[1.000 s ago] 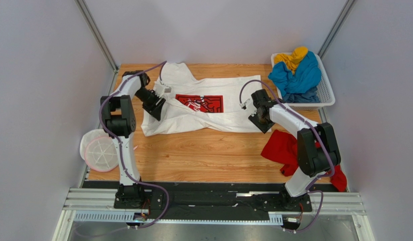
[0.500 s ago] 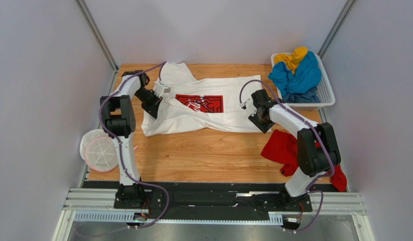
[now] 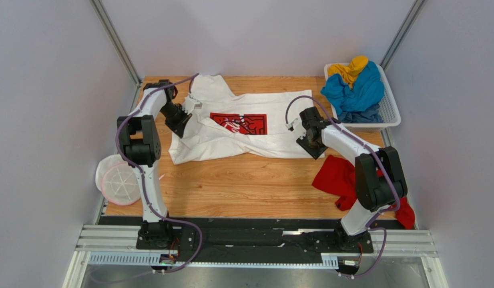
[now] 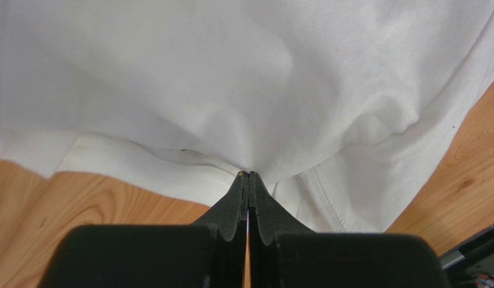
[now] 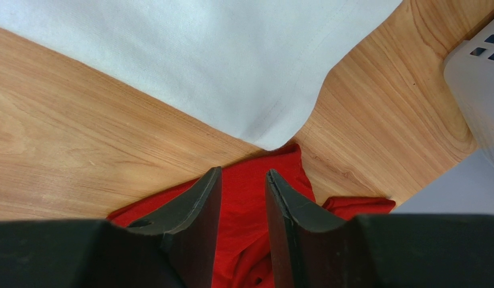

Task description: Fold and stack the t-shirts

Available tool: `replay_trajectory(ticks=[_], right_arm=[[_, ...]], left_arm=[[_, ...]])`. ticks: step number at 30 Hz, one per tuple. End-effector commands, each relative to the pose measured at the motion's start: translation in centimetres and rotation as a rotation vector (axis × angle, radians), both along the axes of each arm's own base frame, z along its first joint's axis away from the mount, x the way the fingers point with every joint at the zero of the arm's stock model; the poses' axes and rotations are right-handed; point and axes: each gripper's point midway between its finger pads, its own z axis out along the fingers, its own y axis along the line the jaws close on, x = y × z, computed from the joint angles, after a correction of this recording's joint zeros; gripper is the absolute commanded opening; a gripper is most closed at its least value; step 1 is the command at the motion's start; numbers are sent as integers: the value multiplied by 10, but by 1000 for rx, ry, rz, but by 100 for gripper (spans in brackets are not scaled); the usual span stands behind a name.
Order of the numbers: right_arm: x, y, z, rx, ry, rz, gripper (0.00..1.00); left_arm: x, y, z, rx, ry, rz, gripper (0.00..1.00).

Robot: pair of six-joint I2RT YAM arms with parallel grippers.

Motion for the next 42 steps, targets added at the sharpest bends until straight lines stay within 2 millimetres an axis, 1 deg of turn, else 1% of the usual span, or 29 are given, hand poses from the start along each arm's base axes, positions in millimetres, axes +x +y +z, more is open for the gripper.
replay_trajectory(ticks=[1, 4, 9, 17, 20, 21, 23, 24, 25, 26, 28, 29, 31, 32, 33, 35, 37, 38, 39, 40, 41, 42], right_arm=[[3, 4, 9, 25, -45, -11, 37], [2, 5, 7, 24, -39, -11, 37], [1, 5, 7, 24, -40, -9, 37], [2, 5, 6, 20, -39, -9, 36], [3, 4, 7, 17, -42, -12, 36], [2, 4, 6, 17, -40, -12, 36], [3, 4, 7, 10, -43, -13, 37], [3, 4, 7, 9, -43, -15, 36], [4, 4, 8, 7, -49, -13, 37], [5, 5, 9, 4, -53, -13, 38], [6, 8, 10, 1, -59, -12, 40], [8, 9, 12, 3, -64, -11, 40], [8, 11, 14, -1, -70, -10, 41], [10, 12, 15, -1, -76, -11, 42], [10, 13, 16, -2, -77, -9, 42], [11, 12, 17, -8, -82, -15, 42], [11, 11, 18, -14, -86, -18, 42], [10, 11, 18, -18, -85, -16, 43], [10, 10, 19, -19, -87, -18, 42], [10, 9, 19, -22, -88, -18, 43], [10, 9, 20, -23, -88, -17, 43], [10, 9, 20, -25, -86, -18, 43]], left_arm=[[20, 18, 44, 83, -169, -12, 0], [25, 25, 49, 117, -194, -21, 0], [29, 33, 48, 160, -205, -31, 0], [31, 47, 43, 240, -195, -58, 0], [29, 51, 41, 259, -188, -61, 0], [31, 51, 46, 261, -212, -58, 0], [29, 49, 47, 251, -228, -56, 0], [33, 46, 56, 242, -270, -51, 0], [32, 40, 58, 209, -279, -51, 0], [32, 36, 61, 193, -285, -48, 2], [33, 23, 68, 144, -301, -65, 13], [32, 14, 69, 126, -306, -86, 20], [33, -1, 73, 91, -323, -116, 27], [34, -3, 74, 85, -330, -126, 32], [36, -19, 75, 73, -346, -161, 35], [42, -36, 77, 51, -377, -197, 43], [48, -49, 76, 32, -389, -219, 47], [52, -58, 76, 27, -401, -236, 49], [58, -62, 74, 24, -409, -242, 50], [62, -65, 73, 21, -411, -245, 51], [66, -71, 66, 17, -403, -252, 50], [75, -73, 71, 16, -425, -252, 51]])
